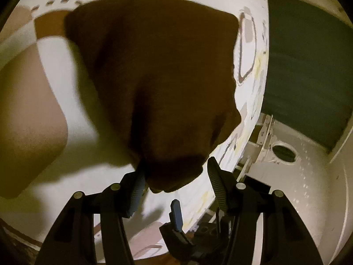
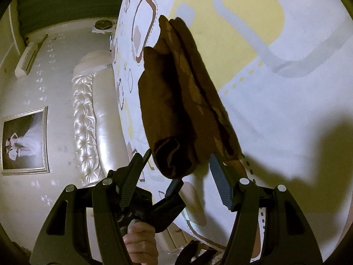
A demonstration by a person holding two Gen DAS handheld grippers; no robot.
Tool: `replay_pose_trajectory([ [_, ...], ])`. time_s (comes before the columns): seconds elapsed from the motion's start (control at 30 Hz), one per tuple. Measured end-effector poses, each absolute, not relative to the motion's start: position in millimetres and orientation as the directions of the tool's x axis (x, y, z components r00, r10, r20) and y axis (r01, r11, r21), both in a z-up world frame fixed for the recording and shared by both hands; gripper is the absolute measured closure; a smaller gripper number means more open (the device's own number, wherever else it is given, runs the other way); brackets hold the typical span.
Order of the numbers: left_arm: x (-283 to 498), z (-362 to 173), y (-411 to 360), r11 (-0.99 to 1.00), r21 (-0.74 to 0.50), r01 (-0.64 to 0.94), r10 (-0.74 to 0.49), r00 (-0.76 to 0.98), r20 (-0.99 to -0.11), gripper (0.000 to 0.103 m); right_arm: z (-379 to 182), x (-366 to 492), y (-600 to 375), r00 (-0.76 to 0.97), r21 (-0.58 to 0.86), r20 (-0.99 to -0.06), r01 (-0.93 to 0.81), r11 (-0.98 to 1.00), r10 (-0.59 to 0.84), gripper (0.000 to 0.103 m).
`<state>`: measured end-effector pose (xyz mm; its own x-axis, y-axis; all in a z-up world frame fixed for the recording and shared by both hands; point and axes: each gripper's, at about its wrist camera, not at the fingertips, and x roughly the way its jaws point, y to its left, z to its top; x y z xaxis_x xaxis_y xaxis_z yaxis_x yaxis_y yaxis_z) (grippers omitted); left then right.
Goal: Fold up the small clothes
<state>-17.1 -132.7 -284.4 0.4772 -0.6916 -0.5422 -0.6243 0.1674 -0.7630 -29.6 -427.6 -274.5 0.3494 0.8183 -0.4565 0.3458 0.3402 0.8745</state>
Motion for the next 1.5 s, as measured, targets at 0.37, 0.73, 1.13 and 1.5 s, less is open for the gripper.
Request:
replay_pose_trajectory([
  [0.37,-28,-287,-130,0.174,-0.747,-0.642,-0.674,0.476,-0.565,0.059,-256,24,-427,0.356,0.881,-0.468,0.256,0.397,0.809,0.040],
  [0.73,-21,-283,-130,0.279,-0.755,-0.594,-0.665,0.448,-0.598,0.086,-249,151,-396,0.287,0.790,-0.602,0.078,0.609,0.745,0.032],
  [1.13,-14,-284,-134,0.284,-0.753,-0.594,-0.666,0.443,-0.600,0.088,-264,143,-365,0.194,0.713,-0.687,-0.005,0.701,0.700,0.091],
  [1.5,-1,-256,-156,0.307,-0.794,-0.525,-0.684,0.458,-0.568,0.089,-216,166,-361,0.242,0.691,-0.675,-0.124,0.713,0.697,0.095],
])
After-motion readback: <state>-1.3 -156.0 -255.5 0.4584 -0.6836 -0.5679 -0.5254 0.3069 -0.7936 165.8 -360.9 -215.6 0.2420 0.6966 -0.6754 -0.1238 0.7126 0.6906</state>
